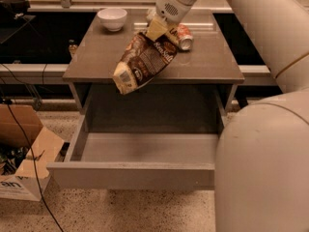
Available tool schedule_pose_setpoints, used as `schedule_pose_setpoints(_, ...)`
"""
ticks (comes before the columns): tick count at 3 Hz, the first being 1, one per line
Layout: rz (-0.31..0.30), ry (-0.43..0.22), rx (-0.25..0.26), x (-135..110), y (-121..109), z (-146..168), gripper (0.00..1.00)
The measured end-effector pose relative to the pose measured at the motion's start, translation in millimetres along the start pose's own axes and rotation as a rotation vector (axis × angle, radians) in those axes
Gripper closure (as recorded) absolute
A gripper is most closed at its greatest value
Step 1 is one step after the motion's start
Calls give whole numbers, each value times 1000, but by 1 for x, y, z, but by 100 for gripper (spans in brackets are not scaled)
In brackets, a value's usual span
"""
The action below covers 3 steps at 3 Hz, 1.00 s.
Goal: Pick brown chip bag from top drawer and place on counter
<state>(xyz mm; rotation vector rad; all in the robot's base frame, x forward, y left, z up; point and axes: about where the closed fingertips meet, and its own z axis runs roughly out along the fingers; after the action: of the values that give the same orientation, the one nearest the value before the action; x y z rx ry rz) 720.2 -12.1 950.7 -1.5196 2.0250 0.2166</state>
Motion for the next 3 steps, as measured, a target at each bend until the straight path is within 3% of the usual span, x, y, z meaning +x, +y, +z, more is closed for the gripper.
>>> schedule_pose_setpoints(2, 58, -11, -18, -4, -21, 57, 35)
schedule_pose_setpoints(3, 78, -85, -15, -25, -33, 57, 4)
